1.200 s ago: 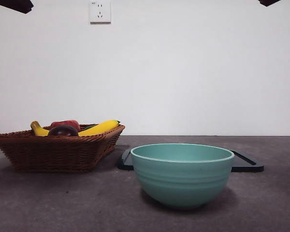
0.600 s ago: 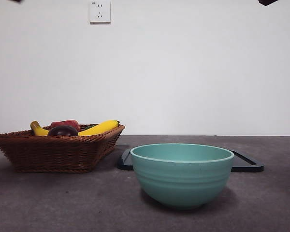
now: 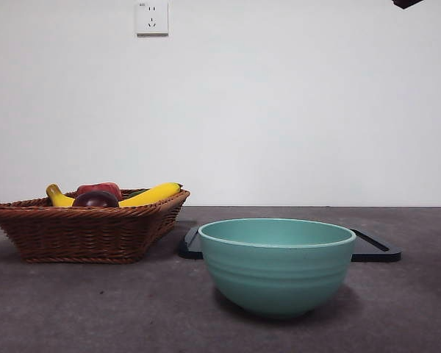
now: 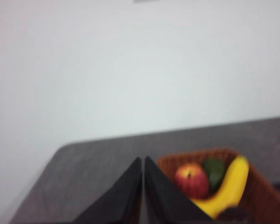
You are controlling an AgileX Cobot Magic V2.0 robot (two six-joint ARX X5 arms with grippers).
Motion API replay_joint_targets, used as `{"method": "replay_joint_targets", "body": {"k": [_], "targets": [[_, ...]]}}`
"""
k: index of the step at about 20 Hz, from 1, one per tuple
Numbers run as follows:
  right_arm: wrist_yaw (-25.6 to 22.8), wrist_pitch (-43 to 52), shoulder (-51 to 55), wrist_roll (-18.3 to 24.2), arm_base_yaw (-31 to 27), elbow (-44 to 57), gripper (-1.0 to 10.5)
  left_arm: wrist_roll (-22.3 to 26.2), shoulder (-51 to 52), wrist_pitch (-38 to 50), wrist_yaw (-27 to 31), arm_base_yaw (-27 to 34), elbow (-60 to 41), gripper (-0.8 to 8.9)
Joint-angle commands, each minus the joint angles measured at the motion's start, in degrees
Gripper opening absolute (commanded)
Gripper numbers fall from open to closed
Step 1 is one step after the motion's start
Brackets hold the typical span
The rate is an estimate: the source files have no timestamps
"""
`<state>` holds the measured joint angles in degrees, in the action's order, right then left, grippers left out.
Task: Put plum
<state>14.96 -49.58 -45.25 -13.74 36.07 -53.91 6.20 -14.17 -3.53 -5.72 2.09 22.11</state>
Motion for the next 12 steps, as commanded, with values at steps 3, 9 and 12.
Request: {"method": "replay_joint_targets", "body": {"k": [3, 9, 12], "targets": [[0.02, 0.52, -0.31, 0.28, 0.55, -0.94, 0.1, 0.83, 6.84, 0.57, 0.33, 1.01, -10.51, 0.08], [0.02, 0.52, -0.31, 0.28, 0.55, -0.94, 0.1, 0.81, 12.31, 0.09, 0.44, 1.01, -18.36, 0.08], [0.02, 0.52, -0.31, 0.28, 0.55, -0.94, 0.1, 0.63, 14.05, -1.62, 0.44, 1.01, -20.11, 0.08]]}}
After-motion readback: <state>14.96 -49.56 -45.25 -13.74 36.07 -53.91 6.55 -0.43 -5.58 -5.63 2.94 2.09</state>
